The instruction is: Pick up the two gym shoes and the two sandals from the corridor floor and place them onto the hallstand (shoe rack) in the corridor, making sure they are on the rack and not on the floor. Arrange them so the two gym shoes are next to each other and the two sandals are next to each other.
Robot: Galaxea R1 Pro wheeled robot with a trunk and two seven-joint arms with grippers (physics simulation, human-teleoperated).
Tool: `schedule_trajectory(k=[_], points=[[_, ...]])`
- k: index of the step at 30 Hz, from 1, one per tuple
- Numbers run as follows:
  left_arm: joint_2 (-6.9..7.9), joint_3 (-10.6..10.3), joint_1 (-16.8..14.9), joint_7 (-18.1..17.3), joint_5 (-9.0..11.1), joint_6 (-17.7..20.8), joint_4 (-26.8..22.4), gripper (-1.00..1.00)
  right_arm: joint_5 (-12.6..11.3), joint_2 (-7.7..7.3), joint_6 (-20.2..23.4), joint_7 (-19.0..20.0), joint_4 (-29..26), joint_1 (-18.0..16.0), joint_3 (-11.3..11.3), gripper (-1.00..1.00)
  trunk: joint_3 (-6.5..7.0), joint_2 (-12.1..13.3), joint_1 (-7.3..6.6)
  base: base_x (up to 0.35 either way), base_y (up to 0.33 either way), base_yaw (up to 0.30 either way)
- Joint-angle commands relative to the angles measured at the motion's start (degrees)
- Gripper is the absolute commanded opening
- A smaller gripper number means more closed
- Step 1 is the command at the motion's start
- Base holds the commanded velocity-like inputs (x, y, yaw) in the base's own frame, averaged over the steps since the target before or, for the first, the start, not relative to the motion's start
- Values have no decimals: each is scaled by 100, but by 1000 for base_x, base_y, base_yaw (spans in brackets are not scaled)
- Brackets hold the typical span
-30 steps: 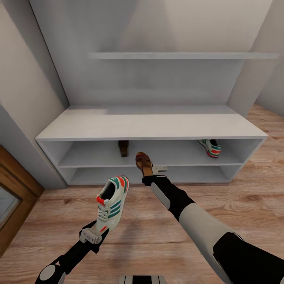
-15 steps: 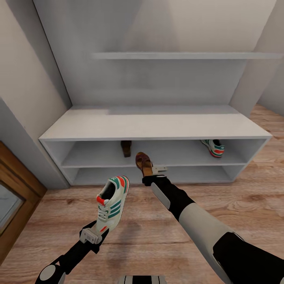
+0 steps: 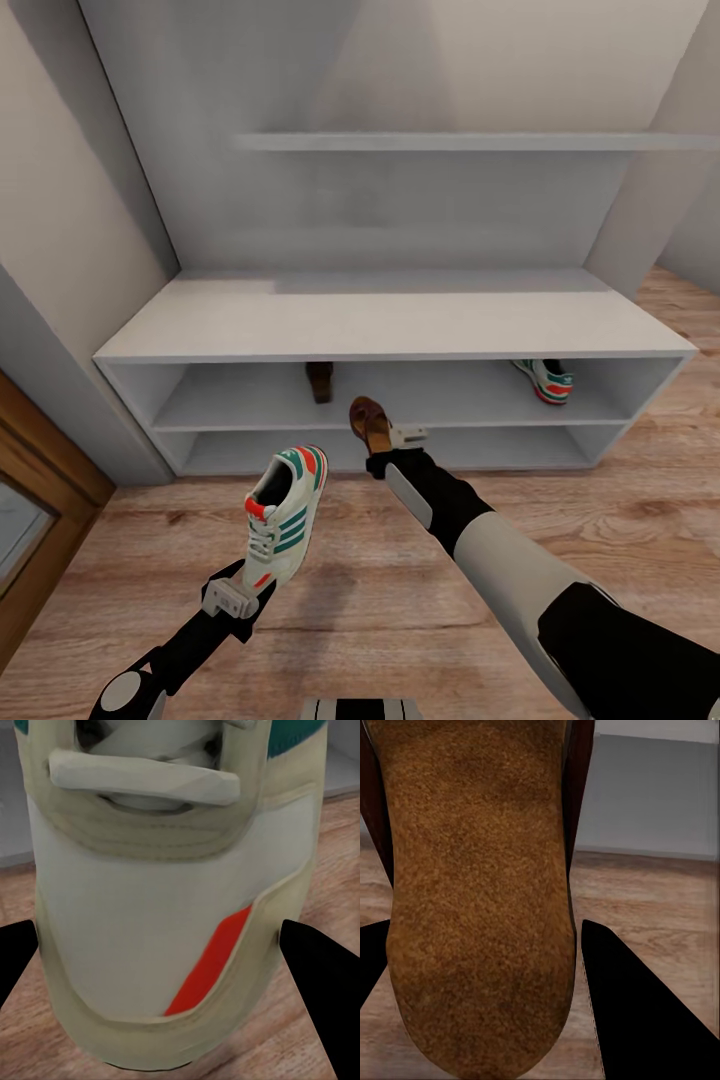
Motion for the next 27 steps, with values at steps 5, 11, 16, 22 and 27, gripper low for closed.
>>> schedule_trajectory(k=[5, 11, 16, 22, 27], points=[[0, 0, 0, 0, 1, 0, -1, -100, -20, 0, 27, -84, 18, -10, -2, -100, 0, 0, 0, 11, 0, 0], [0, 0, 2, 0, 1, 0, -3, -100, -25, 0, 43, -123, 24, -14, -4, -100, 0, 0, 0, 4, 0, 0], [0, 0, 1, 0, 1, 0, -3, -100, -25, 0, 48, -143, 26, -16, -4, -100, 0, 0, 0, 1, 0, 0], [0, 0, 1, 0, 1, 0, -2, -100, -25, 0, 50, -159, 28, -16, -4, -100, 0, 0, 0, 0, 0, 0], [0, 0, 1, 0, 1, 0, -1, -100, -27, 0, 51, -163, 30, -16, -6, -100, 0, 0, 0, 0, 0, 0]])
